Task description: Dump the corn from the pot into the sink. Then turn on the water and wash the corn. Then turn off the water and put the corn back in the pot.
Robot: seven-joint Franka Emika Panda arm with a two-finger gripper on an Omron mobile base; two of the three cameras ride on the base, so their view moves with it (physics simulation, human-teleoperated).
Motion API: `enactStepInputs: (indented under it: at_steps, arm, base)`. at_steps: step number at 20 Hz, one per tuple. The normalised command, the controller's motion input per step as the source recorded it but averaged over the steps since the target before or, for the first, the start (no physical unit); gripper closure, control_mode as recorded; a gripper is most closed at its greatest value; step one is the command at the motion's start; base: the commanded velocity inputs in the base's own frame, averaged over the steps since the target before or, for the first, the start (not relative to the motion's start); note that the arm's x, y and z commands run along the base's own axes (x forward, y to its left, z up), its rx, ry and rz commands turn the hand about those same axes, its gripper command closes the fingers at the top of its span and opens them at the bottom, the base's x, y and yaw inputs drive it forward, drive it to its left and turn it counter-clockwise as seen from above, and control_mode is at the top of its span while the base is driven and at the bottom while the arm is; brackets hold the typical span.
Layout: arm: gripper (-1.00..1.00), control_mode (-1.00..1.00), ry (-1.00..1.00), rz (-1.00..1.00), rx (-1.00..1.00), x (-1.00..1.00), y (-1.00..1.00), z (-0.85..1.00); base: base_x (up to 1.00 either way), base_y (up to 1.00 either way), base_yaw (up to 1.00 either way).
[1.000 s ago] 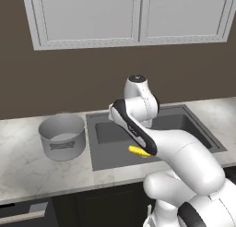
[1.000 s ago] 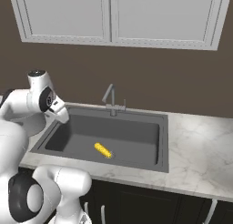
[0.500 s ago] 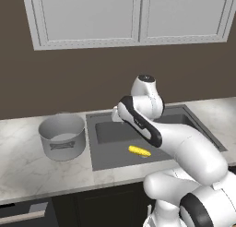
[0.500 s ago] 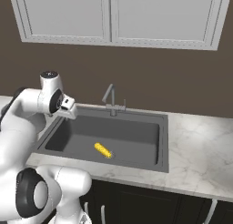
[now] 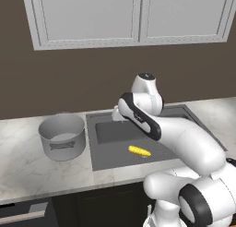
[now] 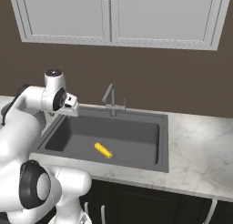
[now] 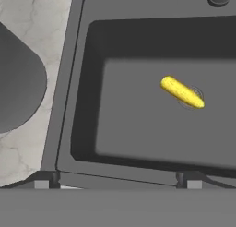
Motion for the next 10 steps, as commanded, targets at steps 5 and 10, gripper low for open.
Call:
enactStepInputs:
  at_steps: [5,10]
  arm:
    - [-1.0,-1.0,0.0,0.0,0.0,0.0,0.0,0.0]
    - [-1.0,-1.0,0.0,-0.01,0.01,0.0,-0.12,0.12]
  base:
    - [0.0,0.0,0.0]
    - [0.0,0.0,0.0]
